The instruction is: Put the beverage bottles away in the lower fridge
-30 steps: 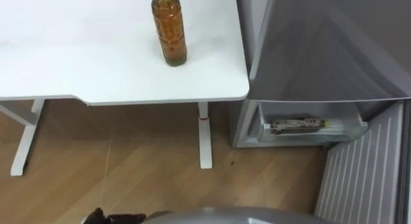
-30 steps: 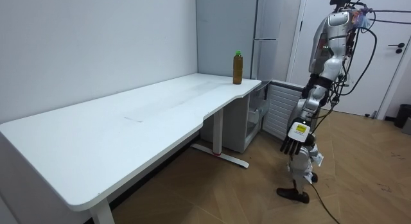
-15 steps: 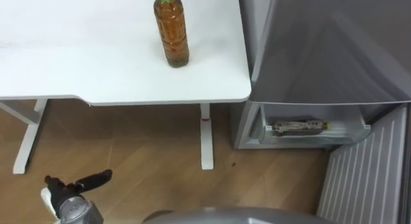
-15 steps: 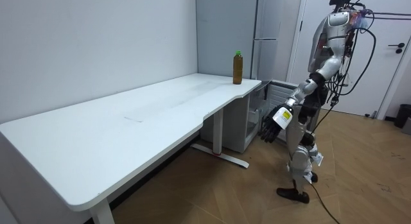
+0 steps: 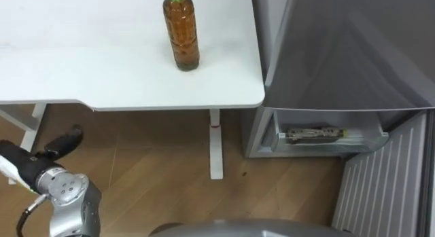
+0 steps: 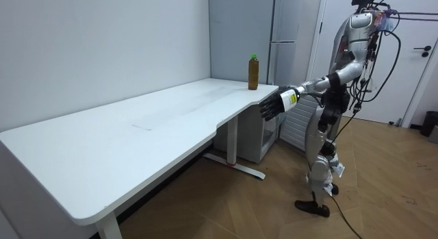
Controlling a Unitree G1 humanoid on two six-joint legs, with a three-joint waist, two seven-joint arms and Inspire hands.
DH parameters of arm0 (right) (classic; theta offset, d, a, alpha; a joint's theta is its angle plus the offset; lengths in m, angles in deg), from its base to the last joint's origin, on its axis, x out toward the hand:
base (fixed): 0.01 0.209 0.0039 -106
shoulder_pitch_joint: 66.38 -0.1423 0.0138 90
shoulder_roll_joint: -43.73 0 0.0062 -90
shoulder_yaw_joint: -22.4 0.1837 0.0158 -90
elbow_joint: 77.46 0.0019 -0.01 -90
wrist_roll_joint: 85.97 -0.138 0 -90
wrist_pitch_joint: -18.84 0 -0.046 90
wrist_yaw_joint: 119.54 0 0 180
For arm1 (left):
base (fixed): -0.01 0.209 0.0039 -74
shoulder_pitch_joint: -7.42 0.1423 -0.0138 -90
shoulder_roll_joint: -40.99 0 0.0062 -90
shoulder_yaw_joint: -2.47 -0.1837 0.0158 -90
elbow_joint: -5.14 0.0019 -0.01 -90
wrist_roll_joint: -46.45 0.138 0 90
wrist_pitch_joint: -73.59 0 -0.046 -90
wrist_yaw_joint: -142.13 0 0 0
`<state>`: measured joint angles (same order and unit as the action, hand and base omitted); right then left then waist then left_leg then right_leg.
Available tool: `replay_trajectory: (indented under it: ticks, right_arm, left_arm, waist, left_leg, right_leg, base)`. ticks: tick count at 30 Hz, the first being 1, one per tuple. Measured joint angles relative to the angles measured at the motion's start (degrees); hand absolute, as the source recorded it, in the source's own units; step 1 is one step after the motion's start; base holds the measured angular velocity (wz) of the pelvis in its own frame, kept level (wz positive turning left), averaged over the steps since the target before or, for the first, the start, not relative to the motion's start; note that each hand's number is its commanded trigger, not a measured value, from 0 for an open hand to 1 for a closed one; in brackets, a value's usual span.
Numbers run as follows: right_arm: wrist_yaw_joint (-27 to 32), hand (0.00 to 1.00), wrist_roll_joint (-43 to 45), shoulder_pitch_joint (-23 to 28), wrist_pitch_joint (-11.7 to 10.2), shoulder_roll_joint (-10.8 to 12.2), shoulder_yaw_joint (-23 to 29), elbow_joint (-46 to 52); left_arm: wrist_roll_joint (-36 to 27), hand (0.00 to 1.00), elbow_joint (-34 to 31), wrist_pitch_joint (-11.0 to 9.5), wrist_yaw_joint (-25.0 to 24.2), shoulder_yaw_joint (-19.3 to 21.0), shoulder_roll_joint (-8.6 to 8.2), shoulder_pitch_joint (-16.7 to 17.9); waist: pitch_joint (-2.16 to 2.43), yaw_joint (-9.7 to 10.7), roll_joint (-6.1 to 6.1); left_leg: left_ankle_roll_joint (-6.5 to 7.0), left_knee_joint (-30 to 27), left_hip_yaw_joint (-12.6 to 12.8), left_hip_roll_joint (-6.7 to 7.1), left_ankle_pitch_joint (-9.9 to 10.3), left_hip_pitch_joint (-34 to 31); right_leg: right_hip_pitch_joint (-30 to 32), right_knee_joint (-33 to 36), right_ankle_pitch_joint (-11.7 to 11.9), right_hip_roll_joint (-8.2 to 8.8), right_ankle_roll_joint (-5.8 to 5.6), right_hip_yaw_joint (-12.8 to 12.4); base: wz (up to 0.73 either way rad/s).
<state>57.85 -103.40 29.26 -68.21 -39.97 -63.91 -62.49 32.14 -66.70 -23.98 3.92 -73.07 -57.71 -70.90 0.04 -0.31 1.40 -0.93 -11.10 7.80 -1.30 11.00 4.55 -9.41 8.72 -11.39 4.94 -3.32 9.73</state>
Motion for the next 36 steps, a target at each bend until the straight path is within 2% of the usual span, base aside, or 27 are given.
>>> replay_trajectory:
  ticks: [5,9,11,17,20,25,30,36]
  right_arm:
    - [-0.4,0.00,0.6,0.0,-1.0,0.0,0.0,0.0]
    - [-1.6,0.00,0.7,0.3,-1.8,0.0,-0.2,0.0]
    - [-2.0,0.00,0.1,0.3,-2.3,0.0,-0.5,0.0]
    - [-2.0,0.00,-0.1,0.2,-3.4,-0.2,-2.1,0.0]
    - [-1.8,0.00,-0.1,0.1,-3.6,-0.3,-2.5,0.0]
    - [-1.9,0.00,-0.1,-0.1,-3.7,-0.6,-3.1,0.0]
    - [-3.2,0.00,-0.1,-0.1,-4.2,-1.2,-3.7,-0.4]
    - [-3.9,0.00,1.2,-0.2,-4.7,-0.9,-3.7,-0.5]
  left_arm:
    - [1.7,0.00,-6.4,-1.4,-0.3,-0.3,0.35,0.1]
    - [7.6,0.00,-8.8,-1.5,-2.1,-2.4,0.88,0.2]
    - [10.0,0.00,-12.6,-1.5,-3.6,-3.8,0.91,0.2]
    - [12.7,0.00,-20.1,-1.6,-5.6,-4.9,1.53,0.0]
    - [12.7,0.00,-22.2,-1.6,-6.6,-5.8,2.59,0.0]
    - [12.7,0.00,-24.7,-1.6,-8.0,-6.4,2.63,0.0]
    - [12.7,0.00,-25.0,-1.6,-11.9,-8.3,2.64,-0.1]
    - [11.4,0.00,-25.0,-1.6,-16.4,-8.6,2.63,-1.1]
  waist:
    - [-0.03,0.1,-0.18]
    - [-0.05,0.1,-0.14]
    - [-0.06,0.0,-0.22]
    - [-0.13,0.1,-0.53]
    - [-0.14,0.0,-0.57]
    - [-0.11,0.2,-0.72]
    - [-0.35,0.3,-0.87]
    - [-0.61,1.1,-0.18]
  left_leg:
    - [0.01,0.0,-0.2,0.00,0.0,0.0]
    - [0.00,-0.3,-0.5,0.00,0.0,-0.3]
    - [0.00,-0.5,-0.5,-0.01,0.0,-0.9]
    - [0.00,-0.5,-0.4,-0.01,0.0,-0.9]
    - [0.00,-0.5,-0.5,-0.01,0.0,-1.0]
    - [0.00,-0.5,-0.6,-0.01,0.0,-0.9]
    - [0.00,-0.5,-0.6,-0.01,0.0,-0.9]
    - [0.01,-0.3,-0.8,0.00,0.0,-0.8]
  right_leg:
    - [0.0,0.0,0.0,-0.02,0.00,0.1]
    - [0.0,-0.1,0.0,-0.03,0.01,0.4]
    - [0.4,-0.1,0.0,-0.05,0.06,0.4]
    - [0.3,-0.1,0.0,-0.06,0.07,0.5]
    - [0.3,-0.1,0.0,-0.08,0.07,0.7]
    - [0.2,-0.1,0.0,-0.08,0.07,0.8]
    - [0.2,-0.1,0.0,-0.09,0.07,0.8]
    - [0.2,-0.1,0.0,-0.08,0.07,1.0]
  base:
    - [0.00]
    - [0.04]
    - [0.00]
    - [0.00]
    - [0.03]
    - [0.00]
    - [0.00]
    - [0.00]
